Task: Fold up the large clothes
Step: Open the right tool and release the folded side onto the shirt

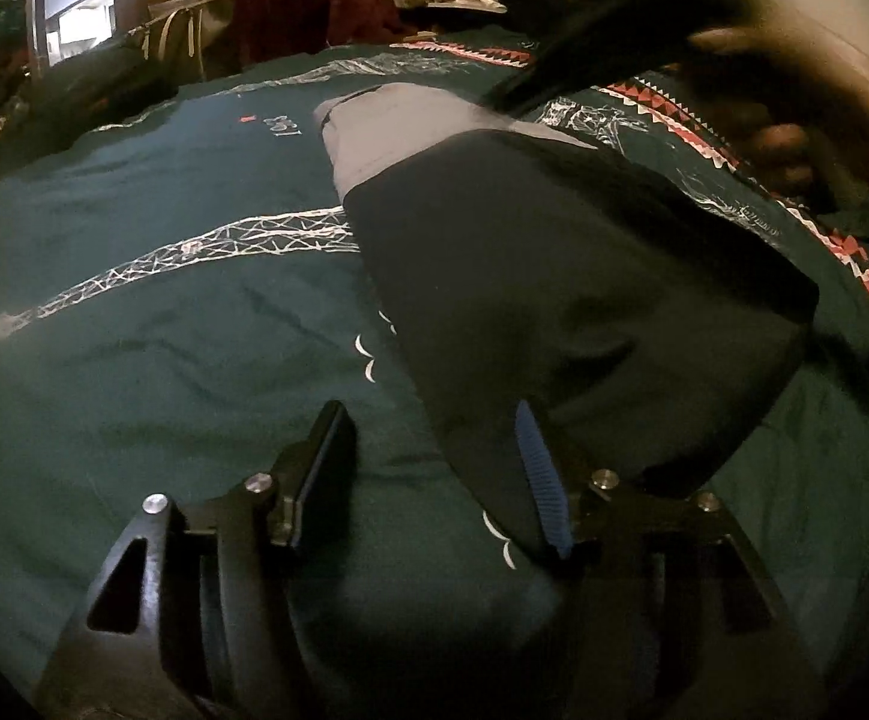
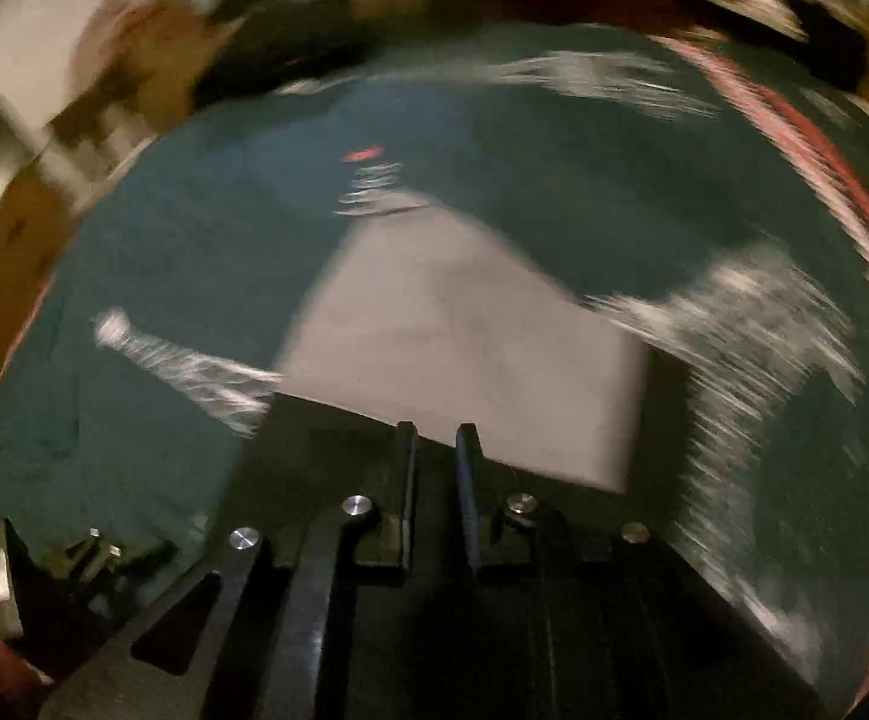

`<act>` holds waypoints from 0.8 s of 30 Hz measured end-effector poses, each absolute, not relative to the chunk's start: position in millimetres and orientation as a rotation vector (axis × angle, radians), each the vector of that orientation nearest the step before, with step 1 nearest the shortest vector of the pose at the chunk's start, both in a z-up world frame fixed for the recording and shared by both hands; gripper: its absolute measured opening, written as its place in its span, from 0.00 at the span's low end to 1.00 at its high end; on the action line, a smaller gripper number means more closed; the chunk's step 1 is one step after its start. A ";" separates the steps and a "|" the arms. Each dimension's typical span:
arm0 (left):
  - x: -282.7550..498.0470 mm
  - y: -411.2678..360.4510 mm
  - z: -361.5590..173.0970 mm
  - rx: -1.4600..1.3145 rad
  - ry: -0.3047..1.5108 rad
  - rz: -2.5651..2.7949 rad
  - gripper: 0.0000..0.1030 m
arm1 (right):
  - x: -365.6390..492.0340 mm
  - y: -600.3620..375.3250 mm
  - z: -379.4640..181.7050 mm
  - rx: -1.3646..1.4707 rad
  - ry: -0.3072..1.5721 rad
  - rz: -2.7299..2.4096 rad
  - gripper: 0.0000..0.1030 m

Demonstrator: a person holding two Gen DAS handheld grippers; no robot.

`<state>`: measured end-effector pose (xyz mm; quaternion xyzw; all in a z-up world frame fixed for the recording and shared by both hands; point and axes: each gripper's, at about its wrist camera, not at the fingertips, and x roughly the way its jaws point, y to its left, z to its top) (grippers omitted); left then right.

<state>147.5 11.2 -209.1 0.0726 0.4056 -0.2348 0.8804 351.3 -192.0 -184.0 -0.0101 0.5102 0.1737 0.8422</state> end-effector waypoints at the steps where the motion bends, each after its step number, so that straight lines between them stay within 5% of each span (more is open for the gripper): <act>1: 146.5 10.8 -208.8 0.157 0.840 -0.482 0.56 | 362.2 -180.3 -194.3 -0.049 1.103 0.379 0.13; 4: 145.0 11.4 -210.4 0.158 0.832 -0.463 0.61 | 395.3 -162.0 -252.1 -0.063 1.232 0.321 0.11; 11: 149.4 18.4 -211.9 0.115 0.843 -0.458 0.68 | 333.8 -188.4 -197.1 -0.028 1.087 0.290 0.18; 24: 147.8 15.1 -212.9 0.145 0.869 -0.374 0.70 | 192.2 -160.9 -235.6 -0.092 1.051 0.310 0.23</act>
